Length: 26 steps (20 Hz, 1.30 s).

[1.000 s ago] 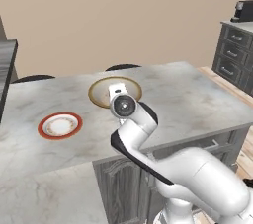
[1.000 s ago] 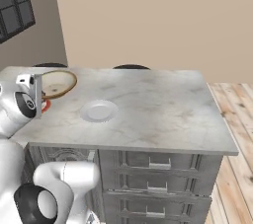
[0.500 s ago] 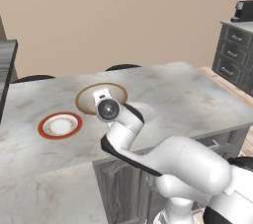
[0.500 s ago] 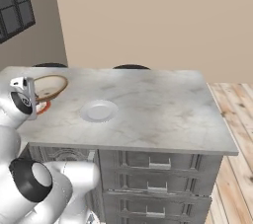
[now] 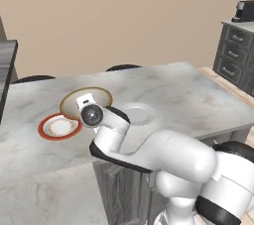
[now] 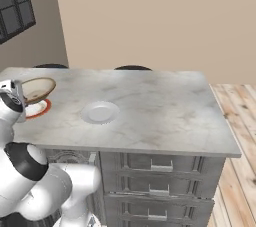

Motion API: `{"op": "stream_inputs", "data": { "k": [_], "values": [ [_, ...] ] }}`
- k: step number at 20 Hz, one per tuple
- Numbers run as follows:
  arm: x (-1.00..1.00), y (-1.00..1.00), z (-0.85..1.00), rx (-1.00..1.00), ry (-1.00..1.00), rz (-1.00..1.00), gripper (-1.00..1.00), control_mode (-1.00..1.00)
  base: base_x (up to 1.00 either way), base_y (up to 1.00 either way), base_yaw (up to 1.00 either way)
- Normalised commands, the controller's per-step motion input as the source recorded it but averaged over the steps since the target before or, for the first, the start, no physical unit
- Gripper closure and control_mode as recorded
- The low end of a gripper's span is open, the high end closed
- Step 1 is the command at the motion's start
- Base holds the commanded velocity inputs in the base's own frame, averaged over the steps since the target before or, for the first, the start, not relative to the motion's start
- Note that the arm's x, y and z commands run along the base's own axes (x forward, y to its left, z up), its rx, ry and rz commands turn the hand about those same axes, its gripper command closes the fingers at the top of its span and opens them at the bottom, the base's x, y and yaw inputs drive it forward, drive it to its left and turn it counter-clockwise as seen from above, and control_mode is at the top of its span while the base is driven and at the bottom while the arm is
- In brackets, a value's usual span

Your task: Move the bowls from the cabinet to the plates on the dining table.

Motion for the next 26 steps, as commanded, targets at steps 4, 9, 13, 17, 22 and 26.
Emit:
{"op": "stream_inputs", "data": {
  "k": [4, 9, 13, 17, 22, 26],
  "values": [
    [0.00, 0.49, -0.28, 0.00, 0.00, 0.07, 1.00, -1.00, 0.00, 0.00, 0.00],
    [0.00, 0.39, -0.33, 0.00, 0.00, 0.07, 1.00, -1.00, 0.00, 0.00, 0.00],
    [0.00, 0.31, -0.33, 0.00, 0.00, 0.06, 1.00, -1.00, 0.00, 0.00, 0.00],
    [0.02, 0.21, -0.38, 0.00, 0.00, 0.05, 1.00, -1.00, 0.00, 0.00, 0.00],
    [0.11, 0.11, -0.33, 0.00, 0.00, 0.03, 1.00, -1.00, 0.00, 0.00, 0.00],
    [0.17, 0.06, -0.18, 0.00, 0.00, 0.02, 1.00, -1.00, 0.00, 0.00, 0.00]
  ]
}}
